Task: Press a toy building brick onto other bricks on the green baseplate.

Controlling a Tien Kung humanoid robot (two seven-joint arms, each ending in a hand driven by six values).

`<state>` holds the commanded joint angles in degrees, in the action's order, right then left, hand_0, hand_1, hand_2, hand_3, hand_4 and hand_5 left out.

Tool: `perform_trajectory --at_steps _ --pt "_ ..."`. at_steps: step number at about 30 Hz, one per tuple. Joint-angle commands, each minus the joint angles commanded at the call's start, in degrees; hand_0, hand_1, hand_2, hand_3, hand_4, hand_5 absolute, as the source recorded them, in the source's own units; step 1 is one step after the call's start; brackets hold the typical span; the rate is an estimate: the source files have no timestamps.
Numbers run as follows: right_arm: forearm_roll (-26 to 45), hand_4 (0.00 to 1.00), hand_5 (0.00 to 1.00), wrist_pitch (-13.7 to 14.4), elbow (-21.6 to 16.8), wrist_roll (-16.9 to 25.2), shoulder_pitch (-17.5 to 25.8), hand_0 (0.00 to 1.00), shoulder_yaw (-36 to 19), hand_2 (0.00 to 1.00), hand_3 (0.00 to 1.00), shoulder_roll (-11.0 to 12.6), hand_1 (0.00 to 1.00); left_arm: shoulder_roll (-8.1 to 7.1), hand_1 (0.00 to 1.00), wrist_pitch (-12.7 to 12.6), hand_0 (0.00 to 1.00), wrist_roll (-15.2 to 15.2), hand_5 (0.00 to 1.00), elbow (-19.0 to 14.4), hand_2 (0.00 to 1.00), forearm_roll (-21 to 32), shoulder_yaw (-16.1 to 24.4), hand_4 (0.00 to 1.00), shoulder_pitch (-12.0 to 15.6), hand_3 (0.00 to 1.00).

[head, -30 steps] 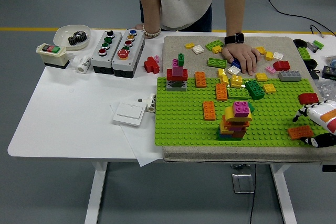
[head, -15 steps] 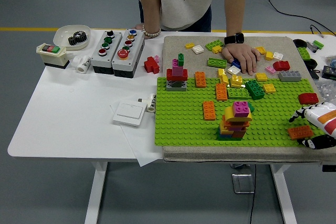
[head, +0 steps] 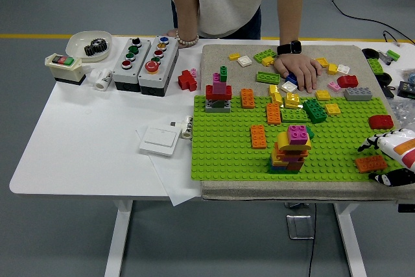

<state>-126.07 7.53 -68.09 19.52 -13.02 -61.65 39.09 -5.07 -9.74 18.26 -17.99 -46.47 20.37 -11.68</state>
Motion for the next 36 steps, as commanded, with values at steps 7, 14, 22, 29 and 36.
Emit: perform_trajectory --at_steps 7,14,22,29,36 --pt "0.41 0.791 0.225 0.15 0.71 0.08 0.08 0.605 0.33 0.63 0.644 -0.2 0.55 0.11 0.77 0.15 0.797 0.14 0.667 0.01 0.738 -0.47 0.27 0.644 0.25 0.586" --pt "0.54 0.77 0.237 0.25 1.07 0.13 -0.13 0.605 0.8 0.622 0.629 -0.35 0.542 0.18 0.77 0.34 0.796 0.24 0.668 -0.01 0.737 -1.05 0.58 0.644 0.4 0.586" --pt "0.68 0.751 0.247 0.23 1.03 0.01 -0.64 0.602 1.26 0.613 0.617 -0.27 0.537 0.18 0.769 0.44 0.797 0.32 0.668 -0.04 0.737 -1.41 0.76 0.644 0.45 0.586" --pt "0.74 0.741 0.246 0.11 0.47 -0.06 -1.24 0.602 1.14 0.611 0.607 0.37 0.533 0.11 0.769 0.35 0.795 0.19 0.667 -0.08 0.74 -0.97 0.46 0.644 0.3 0.587" --pt "0.83 0.746 0.249 -0.1 0.95 -0.04 -1.74 0.598 1.63 0.61 0.612 0.17 0.532 0.12 0.769 0.32 0.797 0.15 0.667 -0.1 0.739 -0.84 0.4 0.644 0.18 0.586"
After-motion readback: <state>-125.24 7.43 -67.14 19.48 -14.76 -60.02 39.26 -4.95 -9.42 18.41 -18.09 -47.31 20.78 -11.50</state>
